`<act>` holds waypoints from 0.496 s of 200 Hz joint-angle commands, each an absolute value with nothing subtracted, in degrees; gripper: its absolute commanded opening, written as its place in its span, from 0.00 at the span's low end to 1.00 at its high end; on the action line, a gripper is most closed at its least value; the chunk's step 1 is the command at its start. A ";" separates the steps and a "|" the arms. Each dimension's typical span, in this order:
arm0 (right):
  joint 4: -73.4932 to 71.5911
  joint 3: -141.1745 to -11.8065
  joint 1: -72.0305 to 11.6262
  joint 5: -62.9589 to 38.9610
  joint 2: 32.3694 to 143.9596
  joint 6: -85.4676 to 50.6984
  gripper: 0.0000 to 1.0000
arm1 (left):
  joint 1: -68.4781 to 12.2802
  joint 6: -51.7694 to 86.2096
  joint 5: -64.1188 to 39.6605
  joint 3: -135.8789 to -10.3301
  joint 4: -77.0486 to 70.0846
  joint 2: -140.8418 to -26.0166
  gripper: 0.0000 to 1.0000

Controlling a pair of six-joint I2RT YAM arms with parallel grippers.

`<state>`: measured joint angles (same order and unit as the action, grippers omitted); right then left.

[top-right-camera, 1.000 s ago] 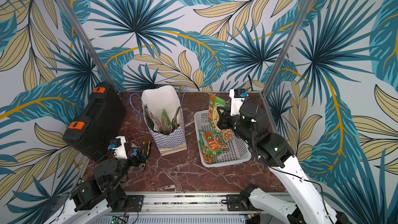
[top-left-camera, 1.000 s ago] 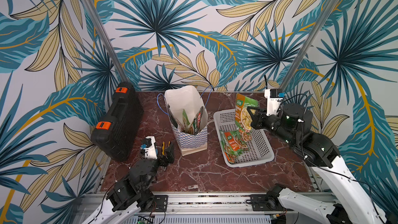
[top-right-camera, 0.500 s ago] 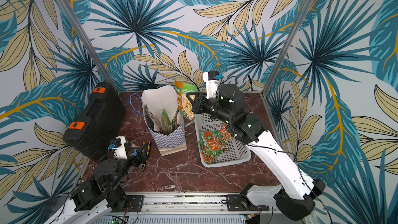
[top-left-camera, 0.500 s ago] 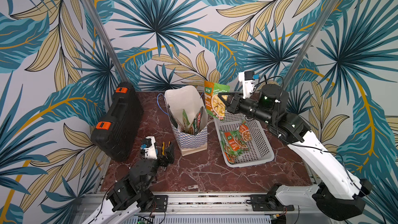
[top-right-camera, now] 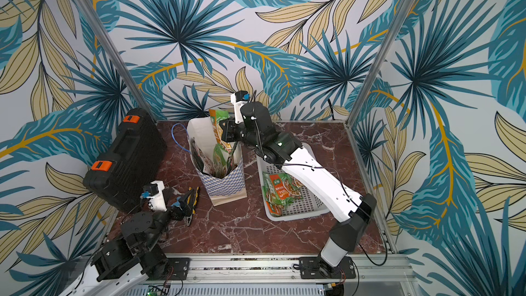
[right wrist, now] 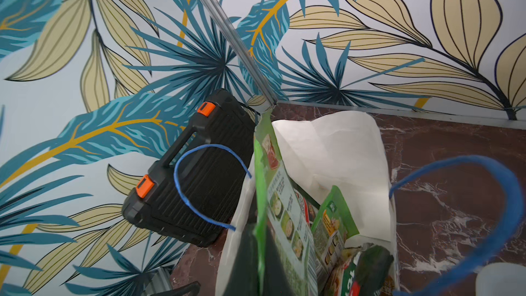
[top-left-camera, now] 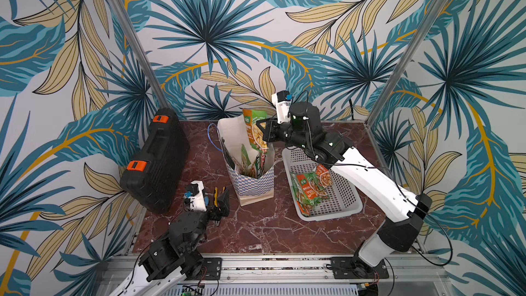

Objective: Place the condiment packets inside the bag
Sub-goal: Place the condiment packet in the paper bag.

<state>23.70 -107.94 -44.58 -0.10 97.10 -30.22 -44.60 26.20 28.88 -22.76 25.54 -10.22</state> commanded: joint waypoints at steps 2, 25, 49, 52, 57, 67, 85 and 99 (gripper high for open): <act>28.57 -113.02 -44.82 2.33 100.87 -26.83 0.18 | -44.66 25.91 28.74 -22.32 26.27 -9.32 1.00; 31.15 -115.05 -44.89 0.68 101.42 -25.79 0.42 | -44.65 25.93 28.74 -22.32 26.37 -9.16 1.00; 33.40 -114.93 -44.91 0.39 98.83 -24.36 0.51 | -44.66 25.67 28.10 -22.58 26.36 -9.14 1.00; 33.83 -114.66 -44.91 0.29 98.24 -24.19 0.52 | -44.71 25.59 28.00 -22.65 26.45 -9.17 1.00; 34.27 -114.37 -44.91 0.27 97.56 -23.86 0.54 | -44.66 25.66 27.87 -22.75 26.61 -9.14 1.00; 35.06 -112.62 -44.91 0.53 95.38 -23.11 0.59 | -44.72 25.58 27.41 -22.93 26.86 -9.10 1.00; 35.42 -107.51 -44.91 1.92 90.55 -21.94 0.67 | -44.66 26.51 26.53 -23.37 27.83 -9.14 1.00; 35.55 -102.68 -44.91 3.61 86.43 -21.16 0.74 | -44.65 28.54 25.68 -23.55 28.65 -9.23 1.00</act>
